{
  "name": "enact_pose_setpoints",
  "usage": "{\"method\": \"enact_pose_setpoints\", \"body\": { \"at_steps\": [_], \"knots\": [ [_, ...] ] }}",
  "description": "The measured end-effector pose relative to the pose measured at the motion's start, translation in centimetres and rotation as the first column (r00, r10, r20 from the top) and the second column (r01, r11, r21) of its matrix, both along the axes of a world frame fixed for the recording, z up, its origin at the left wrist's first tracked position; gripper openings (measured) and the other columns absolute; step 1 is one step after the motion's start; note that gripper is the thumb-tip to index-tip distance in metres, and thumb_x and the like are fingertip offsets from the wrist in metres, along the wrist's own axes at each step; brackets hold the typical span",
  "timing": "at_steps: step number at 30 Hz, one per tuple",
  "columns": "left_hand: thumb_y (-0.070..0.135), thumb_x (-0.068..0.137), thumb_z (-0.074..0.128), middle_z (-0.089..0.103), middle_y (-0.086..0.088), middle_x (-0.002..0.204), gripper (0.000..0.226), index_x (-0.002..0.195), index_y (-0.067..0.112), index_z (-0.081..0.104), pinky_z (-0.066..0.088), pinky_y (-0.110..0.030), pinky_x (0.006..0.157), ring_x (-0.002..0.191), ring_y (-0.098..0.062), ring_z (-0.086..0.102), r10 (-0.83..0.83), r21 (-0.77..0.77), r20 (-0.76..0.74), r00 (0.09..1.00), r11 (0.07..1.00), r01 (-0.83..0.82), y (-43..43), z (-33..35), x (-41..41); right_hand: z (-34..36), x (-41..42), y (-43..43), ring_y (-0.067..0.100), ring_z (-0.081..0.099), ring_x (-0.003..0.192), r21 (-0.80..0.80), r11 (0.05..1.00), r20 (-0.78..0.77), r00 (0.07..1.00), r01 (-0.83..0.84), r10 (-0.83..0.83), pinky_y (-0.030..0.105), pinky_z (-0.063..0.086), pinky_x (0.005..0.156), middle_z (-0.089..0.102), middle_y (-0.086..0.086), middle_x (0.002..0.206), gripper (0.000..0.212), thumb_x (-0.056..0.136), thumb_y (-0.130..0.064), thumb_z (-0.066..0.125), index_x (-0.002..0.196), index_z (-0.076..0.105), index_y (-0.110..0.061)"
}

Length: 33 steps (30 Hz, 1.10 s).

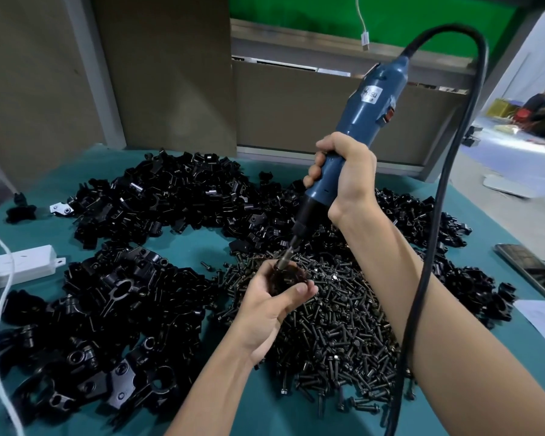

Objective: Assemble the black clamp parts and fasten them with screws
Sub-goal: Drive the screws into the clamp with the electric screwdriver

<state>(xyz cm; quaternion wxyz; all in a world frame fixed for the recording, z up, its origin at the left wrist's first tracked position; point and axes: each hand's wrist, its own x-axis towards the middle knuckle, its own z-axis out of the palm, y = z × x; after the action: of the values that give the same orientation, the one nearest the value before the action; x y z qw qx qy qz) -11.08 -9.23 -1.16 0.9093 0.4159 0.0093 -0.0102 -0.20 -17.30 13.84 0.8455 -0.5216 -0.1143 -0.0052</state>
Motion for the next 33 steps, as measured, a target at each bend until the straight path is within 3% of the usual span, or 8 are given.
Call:
{"method": "enact_pose_setpoints", "body": {
  "at_steps": [2,6,8,13,27,30,33],
  "knots": [
    [0.000,0.070,0.073,0.074,-0.010,0.091,0.044,0.110,0.006,0.055,0.058,-0.026,0.082,0.090,-0.026,0.074,-0.035,-0.033,0.008,0.999,0.999,0.035,0.0,0.1,0.0,0.5,-0.3,-0.2,0.017,0.039,0.042,0.013,0.995,0.033,0.994,-0.102,0.101,0.025,0.038,0.046,0.044,0.003,0.054,0.010,0.071,-0.003,0.057,0.075,0.050,-0.009],
    [-0.003,0.069,0.074,0.075,-0.009,0.093,0.046,0.111,0.007,0.057,0.058,-0.026,0.083,0.094,-0.027,0.074,-0.071,0.014,0.000,0.997,0.997,0.071,0.2,0.2,-0.2,1.8,-0.9,-1.6,0.012,0.036,0.037,0.085,0.903,0.080,0.906,-0.421,0.415,0.019,0.034,0.044,0.040,-0.001,0.048,0.023,0.063,-0.005,0.049,0.085,0.050,-0.010],
    [-0.004,0.067,0.073,0.075,-0.011,0.092,0.045,0.108,0.007,0.058,0.059,-0.025,0.080,0.091,-0.027,0.074,-0.047,0.012,-0.020,0.999,0.999,0.047,0.2,0.2,-0.1,2.6,-1.1,-2.4,0.011,0.035,0.036,0.107,0.871,0.137,0.875,-0.480,0.465,0.018,0.033,0.043,0.039,-0.002,0.047,0.024,0.063,-0.007,0.046,0.086,0.051,-0.009],
    [-0.006,0.066,0.071,0.074,-0.013,0.091,0.039,0.102,0.006,0.060,0.059,-0.024,0.075,0.087,-0.026,0.074,0.048,-0.127,-0.011,0.999,0.991,-0.049,0.6,0.3,0.1,2.7,-1.0,-3.0,0.014,0.037,0.039,0.062,0.950,0.144,0.945,-0.305,0.294,0.020,0.035,0.045,0.042,-0.001,0.048,0.019,0.067,-0.005,0.045,0.085,0.049,-0.010],
    [0.000,0.065,0.079,0.076,-0.011,0.097,0.041,0.103,0.011,0.068,0.059,-0.027,0.081,0.093,-0.028,0.073,0.089,-0.018,0.012,0.996,0.996,-0.089,0.6,0.2,0.1,1.4,-0.6,-3.1,0.014,0.038,0.040,0.065,0.978,0.080,0.978,-0.198,0.193,0.021,0.036,0.045,0.042,-0.001,0.050,0.017,0.066,-0.006,0.049,0.082,0.048,-0.011],
    [0.015,0.052,0.092,0.072,-0.009,0.101,0.043,0.091,0.025,0.077,0.057,-0.036,0.093,0.100,-0.028,0.069,0.127,0.080,0.025,0.992,0.989,-0.128,0.8,0.3,0.0,1.4,-0.5,-3.2,0.014,0.037,0.041,0.079,0.982,0.049,0.984,-0.173,0.169,0.021,0.036,0.045,0.042,-0.001,0.051,0.015,0.066,-0.007,0.050,0.080,0.047,-0.013],
    [0.025,0.045,0.092,0.072,-0.004,0.098,0.046,0.088,0.029,0.078,0.054,-0.039,0.099,0.102,-0.027,0.066,0.125,0.117,0.041,0.991,0.985,-0.129,0.7,0.4,0.0,1.4,-0.5,-3.2,0.014,0.037,0.040,0.075,0.984,0.047,0.986,-0.162,0.159,0.021,0.035,0.044,0.042,-0.001,0.051,0.013,0.065,-0.007,0.050,0.075,0.045,-0.014]
  ]
}}
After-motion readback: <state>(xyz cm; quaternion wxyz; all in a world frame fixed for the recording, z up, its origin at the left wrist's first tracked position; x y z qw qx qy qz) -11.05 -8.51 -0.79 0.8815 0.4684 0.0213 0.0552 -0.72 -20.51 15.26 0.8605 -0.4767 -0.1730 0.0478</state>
